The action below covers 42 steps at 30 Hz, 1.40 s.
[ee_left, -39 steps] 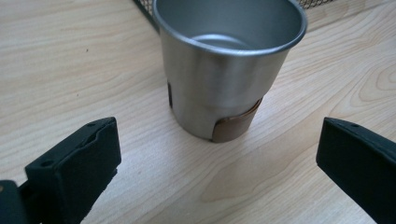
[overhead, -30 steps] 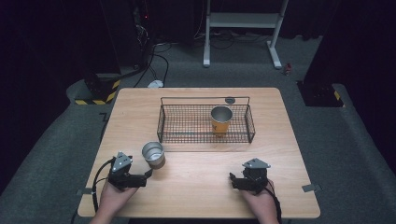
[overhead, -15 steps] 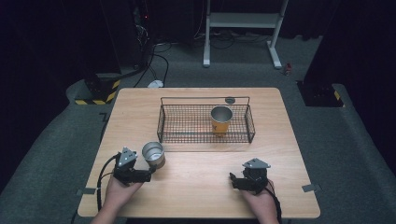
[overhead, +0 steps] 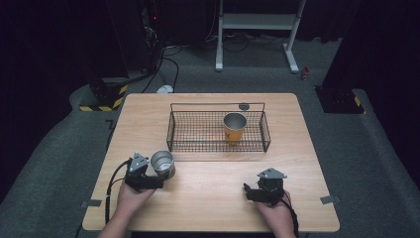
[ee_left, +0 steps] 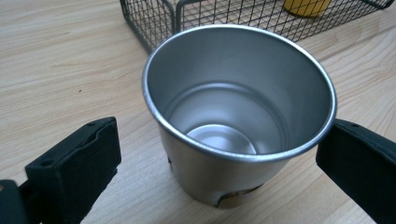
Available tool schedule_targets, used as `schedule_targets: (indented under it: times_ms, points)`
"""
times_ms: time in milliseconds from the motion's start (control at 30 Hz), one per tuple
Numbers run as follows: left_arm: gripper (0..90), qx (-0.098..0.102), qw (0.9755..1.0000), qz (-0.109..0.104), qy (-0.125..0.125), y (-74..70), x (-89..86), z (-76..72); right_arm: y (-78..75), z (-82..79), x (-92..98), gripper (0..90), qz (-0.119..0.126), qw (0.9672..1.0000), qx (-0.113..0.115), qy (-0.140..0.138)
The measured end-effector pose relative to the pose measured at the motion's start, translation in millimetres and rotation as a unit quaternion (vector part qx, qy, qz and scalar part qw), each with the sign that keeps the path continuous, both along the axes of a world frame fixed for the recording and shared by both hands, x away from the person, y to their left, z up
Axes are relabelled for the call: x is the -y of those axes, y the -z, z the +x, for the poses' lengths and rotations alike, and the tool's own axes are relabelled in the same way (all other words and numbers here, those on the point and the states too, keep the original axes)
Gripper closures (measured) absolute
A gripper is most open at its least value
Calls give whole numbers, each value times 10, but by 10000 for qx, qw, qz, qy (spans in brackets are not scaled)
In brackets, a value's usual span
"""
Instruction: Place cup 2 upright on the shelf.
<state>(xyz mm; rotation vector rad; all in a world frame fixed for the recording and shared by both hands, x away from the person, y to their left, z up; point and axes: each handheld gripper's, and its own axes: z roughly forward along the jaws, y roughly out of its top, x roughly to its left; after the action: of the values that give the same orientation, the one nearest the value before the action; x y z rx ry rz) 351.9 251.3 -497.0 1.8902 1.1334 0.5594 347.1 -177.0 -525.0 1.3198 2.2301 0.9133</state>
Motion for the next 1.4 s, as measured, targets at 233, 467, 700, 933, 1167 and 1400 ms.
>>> schedule_targets:
  times_ms: [233, 467, 700, 933, 1167, 1400]
  points:
    - [5, 109, 9996, -185, 159, 60, 53, 61, 0, 0, 0, 133, -1, 10000, 1, 0]
    - [6, 153, 9996, -180, 143, 98, 69, 100, -1, -2, 0, 139, 3, 10000, 6, 20]
    - [19, 283, 9993, -212, 141, 95, 66, 112, -1, 2, -1, 141, -6, 10000, 12, 76]
    - [54, 340, 9991, -230, 142, 89, 67, 109, -1, 5, -2, 140, -17, 10000, 17, 73]
    - [141, 530, 9984, -92, 160, 98, 57, 64, -1, 4, 0, 141, -14, 10000, 18, 67]
    - [171, 580, 9981, -121, 154, 111, 47, 29, -2, 2, -1, 141, -5, 10000, 9, 71]
